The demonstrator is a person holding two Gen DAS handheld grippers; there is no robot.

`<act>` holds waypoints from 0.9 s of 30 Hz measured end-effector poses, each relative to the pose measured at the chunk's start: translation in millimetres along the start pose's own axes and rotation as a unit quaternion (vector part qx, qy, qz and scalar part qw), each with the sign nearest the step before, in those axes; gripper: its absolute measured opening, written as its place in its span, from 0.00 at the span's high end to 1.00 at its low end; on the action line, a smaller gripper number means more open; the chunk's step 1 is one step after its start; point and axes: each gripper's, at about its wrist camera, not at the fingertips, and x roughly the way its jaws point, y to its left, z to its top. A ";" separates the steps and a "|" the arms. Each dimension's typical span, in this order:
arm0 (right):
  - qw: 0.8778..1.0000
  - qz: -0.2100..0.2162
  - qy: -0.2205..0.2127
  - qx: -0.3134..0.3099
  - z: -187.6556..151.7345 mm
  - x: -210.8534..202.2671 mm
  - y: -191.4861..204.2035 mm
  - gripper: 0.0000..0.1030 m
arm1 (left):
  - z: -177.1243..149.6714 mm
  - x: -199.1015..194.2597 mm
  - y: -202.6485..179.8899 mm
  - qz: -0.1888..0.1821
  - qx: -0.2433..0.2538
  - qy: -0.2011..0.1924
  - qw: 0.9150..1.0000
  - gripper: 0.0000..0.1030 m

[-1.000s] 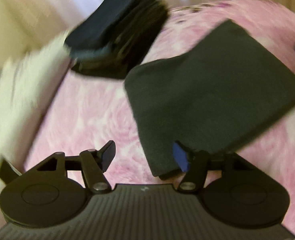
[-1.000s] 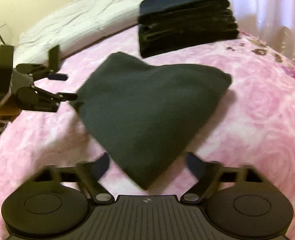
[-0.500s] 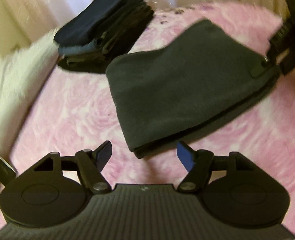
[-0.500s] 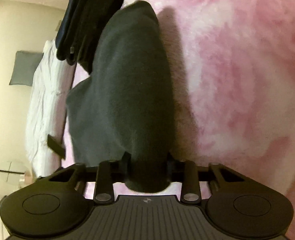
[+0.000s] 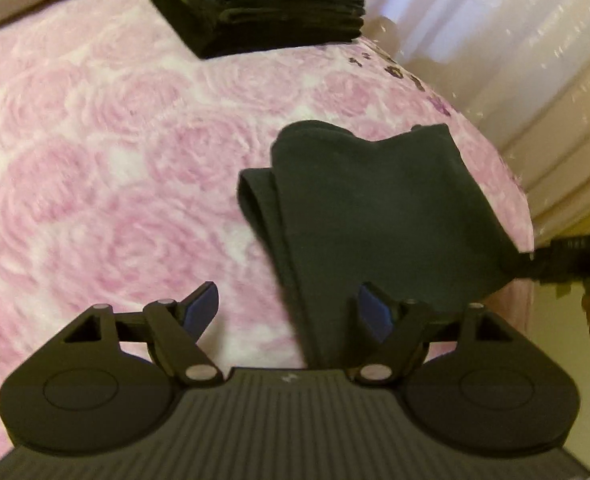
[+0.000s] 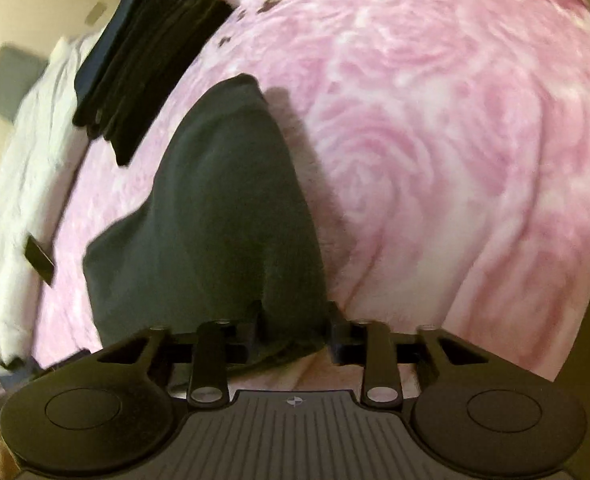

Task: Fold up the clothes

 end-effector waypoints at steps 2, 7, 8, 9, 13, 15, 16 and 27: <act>0.999 -0.020 -0.008 -0.024 0.0 -5.3 4.6 0.49 | 2.3 7.6 -5.3 0.005 -0.009 -0.004 1.000 0.33; 0.998 -0.030 -0.017 -0.055 9.6 -4.9 11.5 0.49 | 6.5 41.5 -3.5 0.055 -0.015 0.043 0.997 0.33; 0.998 -0.029 -0.010 -0.050 12.5 -1.8 9.0 0.49 | 7.1 43.7 -2.7 0.059 -0.017 0.043 0.997 0.31; 0.999 -0.027 -0.005 -0.046 15.4 0.7 7.0 0.49 | 7.6 43.9 -2.7 0.062 -0.016 0.044 0.997 0.30; 0.998 -0.022 -0.002 -0.062 21.9 -5.5 13.9 0.49 | 9.2 28.7 -12.5 0.079 -0.009 0.048 0.996 0.35; 0.997 -0.020 -0.002 -0.071 24.9 -9.2 17.9 0.49 | 9.1 15.2 -22.2 0.095 -0.005 0.055 0.994 0.39; 0.997 -0.021 -0.001 -0.077 25.5 -11.6 21.8 0.48 | 9.3 8.1 -26.6 0.100 -0.007 0.059 0.993 0.39; 0.989 -0.023 -0.024 -0.146 -14.5 -77.5 80.9 0.14 | -13.5 -77.5 -69.6 0.133 0.010 0.068 0.989 0.24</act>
